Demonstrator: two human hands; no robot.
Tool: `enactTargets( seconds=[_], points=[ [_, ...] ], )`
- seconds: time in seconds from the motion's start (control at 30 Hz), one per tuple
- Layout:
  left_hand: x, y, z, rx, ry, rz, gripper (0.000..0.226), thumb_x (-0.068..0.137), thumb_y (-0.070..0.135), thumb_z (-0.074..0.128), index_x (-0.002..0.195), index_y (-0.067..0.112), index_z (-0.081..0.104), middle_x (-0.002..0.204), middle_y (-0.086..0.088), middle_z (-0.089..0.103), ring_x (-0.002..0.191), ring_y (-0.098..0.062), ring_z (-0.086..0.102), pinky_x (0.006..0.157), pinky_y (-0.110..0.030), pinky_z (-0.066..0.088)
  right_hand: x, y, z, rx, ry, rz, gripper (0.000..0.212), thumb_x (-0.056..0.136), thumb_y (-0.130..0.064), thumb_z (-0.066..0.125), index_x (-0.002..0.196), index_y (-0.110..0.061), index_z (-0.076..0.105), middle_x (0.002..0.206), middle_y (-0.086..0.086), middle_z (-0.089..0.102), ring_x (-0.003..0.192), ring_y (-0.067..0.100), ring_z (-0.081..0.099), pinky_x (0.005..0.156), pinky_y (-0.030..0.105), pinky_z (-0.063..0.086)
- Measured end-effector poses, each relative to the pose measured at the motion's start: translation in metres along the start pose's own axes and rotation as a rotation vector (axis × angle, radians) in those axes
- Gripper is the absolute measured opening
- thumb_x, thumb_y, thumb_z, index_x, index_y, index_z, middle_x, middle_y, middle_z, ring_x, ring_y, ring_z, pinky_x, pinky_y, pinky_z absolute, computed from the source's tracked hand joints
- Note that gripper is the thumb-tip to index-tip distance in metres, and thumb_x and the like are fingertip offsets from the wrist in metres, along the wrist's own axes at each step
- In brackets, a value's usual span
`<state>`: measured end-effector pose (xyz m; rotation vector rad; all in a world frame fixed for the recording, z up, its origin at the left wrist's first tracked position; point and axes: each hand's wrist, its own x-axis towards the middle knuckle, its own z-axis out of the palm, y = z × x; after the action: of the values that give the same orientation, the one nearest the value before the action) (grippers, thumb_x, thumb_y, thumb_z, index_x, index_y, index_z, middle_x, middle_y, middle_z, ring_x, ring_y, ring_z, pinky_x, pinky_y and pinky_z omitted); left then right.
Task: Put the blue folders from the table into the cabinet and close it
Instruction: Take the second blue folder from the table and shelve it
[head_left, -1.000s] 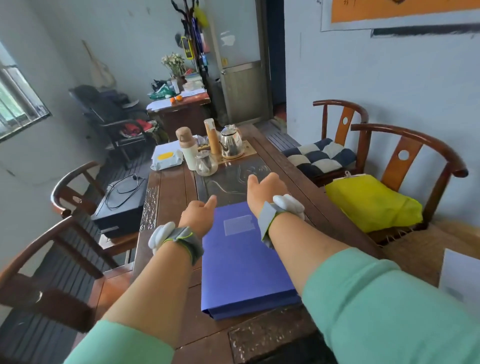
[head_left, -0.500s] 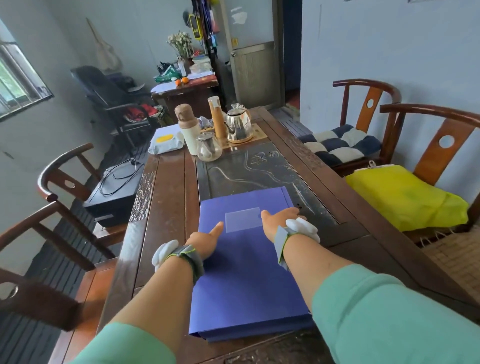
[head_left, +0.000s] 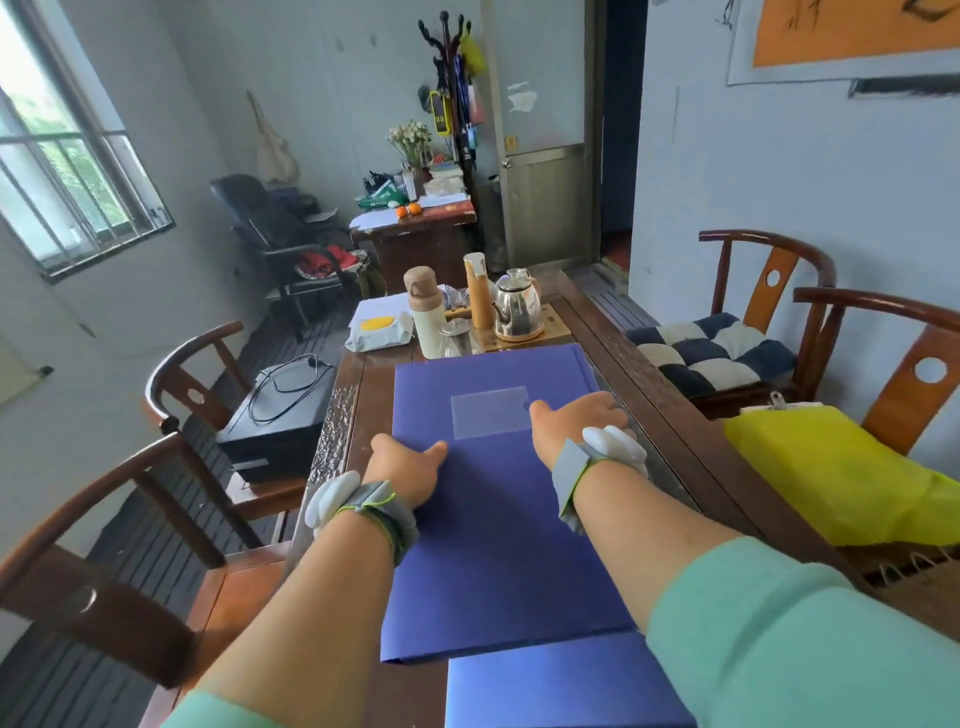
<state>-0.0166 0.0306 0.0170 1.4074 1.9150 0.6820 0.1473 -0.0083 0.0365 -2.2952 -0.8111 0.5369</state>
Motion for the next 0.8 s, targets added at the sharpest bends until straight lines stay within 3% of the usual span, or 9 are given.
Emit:
enactTargets(
  seconds=[0.27,0.43,0.53,0.63,0.8],
  points=[
    [-0.04,0.051,-0.148,-0.096,0.169,0.111,0.071,0.082,0.038,0.069,0.138,0.006,0.041,0.138,-0.014,0.055,0.124,-0.034,0.055,0.105,-0.038,0.044,-0.073,-0.109,-0.063,0.167,0.017,-0.222,0.066,0.08,-0.055,0.053,0.127,-0.01,0.041,0.128,0.012,0.053,0.111,0.037,0.053,0.096,0.05,0.044],
    [-0.081,0.053,-0.248,-0.205,0.234,0.146,0.071,0.078,0.035,0.074,0.136,0.006,0.045,0.135,-0.012,0.058,0.122,-0.032,0.058,0.105,-0.042,0.047,-0.139,-0.166,-0.097,0.222,0.04,-0.357,0.067,0.077,-0.058,0.054,0.123,-0.01,0.046,0.124,0.011,0.055,0.109,0.036,0.055,0.085,0.043,0.045],
    [-0.114,0.05,-0.306,-0.247,0.282,0.146,0.071,0.076,0.036,0.075,0.134,0.006,0.045,0.133,-0.011,0.058,0.118,-0.032,0.059,0.103,-0.043,0.049,-0.182,-0.201,-0.107,0.274,-0.015,-0.416,0.068,0.077,-0.058,0.054,0.124,-0.011,0.042,0.129,0.013,0.05,0.114,0.039,0.05,0.091,0.048,0.041],
    [-0.16,0.036,-0.375,-0.322,0.427,0.141,0.076,0.072,0.04,0.077,0.133,0.008,0.044,0.13,-0.01,0.059,0.115,-0.031,0.061,0.101,-0.043,0.051,-0.248,-0.236,-0.122,0.349,-0.091,-0.514,0.07,0.075,-0.057,0.057,0.124,-0.009,0.042,0.127,0.015,0.049,0.113,0.039,0.049,0.094,0.048,0.04],
    [-0.237,0.011,-0.462,-0.44,0.59,0.103,0.095,0.05,0.05,0.081,0.129,0.009,0.049,0.121,-0.01,0.066,0.106,-0.033,0.067,0.094,-0.045,0.055,-0.344,-0.278,-0.139,0.405,-0.175,-0.687,0.059,0.069,-0.058,0.052,0.104,-0.011,0.054,0.108,0.012,0.06,0.099,0.037,0.059,0.082,0.04,0.046]
  ],
)
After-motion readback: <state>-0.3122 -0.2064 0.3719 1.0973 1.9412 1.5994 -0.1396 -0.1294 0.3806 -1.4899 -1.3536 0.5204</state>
